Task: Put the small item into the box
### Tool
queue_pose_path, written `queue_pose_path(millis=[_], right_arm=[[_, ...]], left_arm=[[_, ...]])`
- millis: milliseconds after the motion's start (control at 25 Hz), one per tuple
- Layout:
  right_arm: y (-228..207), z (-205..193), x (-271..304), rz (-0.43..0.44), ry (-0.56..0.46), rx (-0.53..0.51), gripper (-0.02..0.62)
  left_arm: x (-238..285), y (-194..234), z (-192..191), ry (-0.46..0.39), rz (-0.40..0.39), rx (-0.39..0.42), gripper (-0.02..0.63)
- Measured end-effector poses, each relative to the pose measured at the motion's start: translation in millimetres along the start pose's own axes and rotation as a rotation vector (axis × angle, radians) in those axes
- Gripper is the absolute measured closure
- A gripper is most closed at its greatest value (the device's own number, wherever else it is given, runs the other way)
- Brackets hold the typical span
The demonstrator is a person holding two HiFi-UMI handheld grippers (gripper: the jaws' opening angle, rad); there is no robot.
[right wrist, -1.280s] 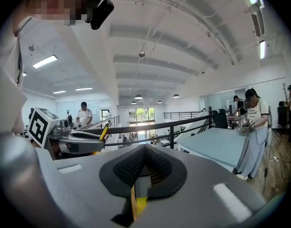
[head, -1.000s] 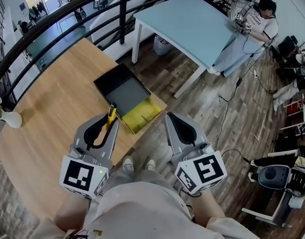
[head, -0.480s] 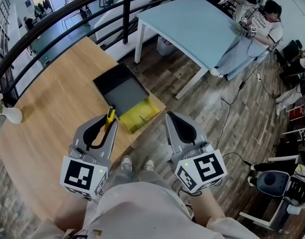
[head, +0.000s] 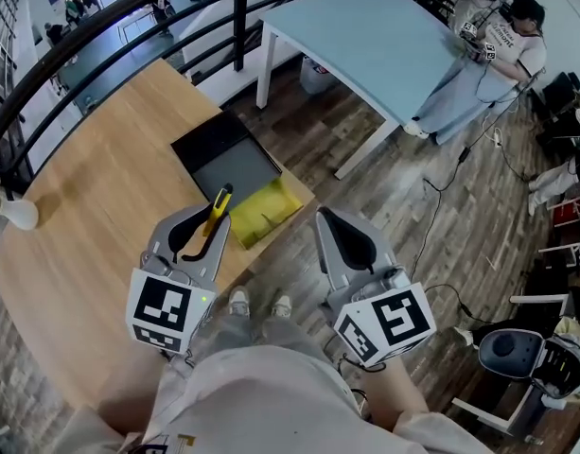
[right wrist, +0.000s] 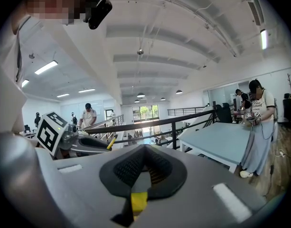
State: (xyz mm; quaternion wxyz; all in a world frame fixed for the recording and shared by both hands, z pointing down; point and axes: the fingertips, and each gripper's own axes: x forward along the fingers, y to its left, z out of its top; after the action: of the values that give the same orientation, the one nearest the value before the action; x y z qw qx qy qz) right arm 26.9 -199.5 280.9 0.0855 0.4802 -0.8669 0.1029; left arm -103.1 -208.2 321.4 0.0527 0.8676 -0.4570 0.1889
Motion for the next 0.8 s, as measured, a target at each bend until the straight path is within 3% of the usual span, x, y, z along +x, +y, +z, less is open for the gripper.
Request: queue_pose_path(millis=[520,800], right_arm=[[-24.8,-29.2,34.1,0.020,0.050,0.051,0.597],[-40.5,-56.6,62.4,0.049,0.073,0.077,0.597]], left_arm=[[83.7,-11.4,-83.7,0.217,-0.109,0.058,0.541],[118.9,-17.5,-124.6,0.292,-0.142,0.021,0.541]])
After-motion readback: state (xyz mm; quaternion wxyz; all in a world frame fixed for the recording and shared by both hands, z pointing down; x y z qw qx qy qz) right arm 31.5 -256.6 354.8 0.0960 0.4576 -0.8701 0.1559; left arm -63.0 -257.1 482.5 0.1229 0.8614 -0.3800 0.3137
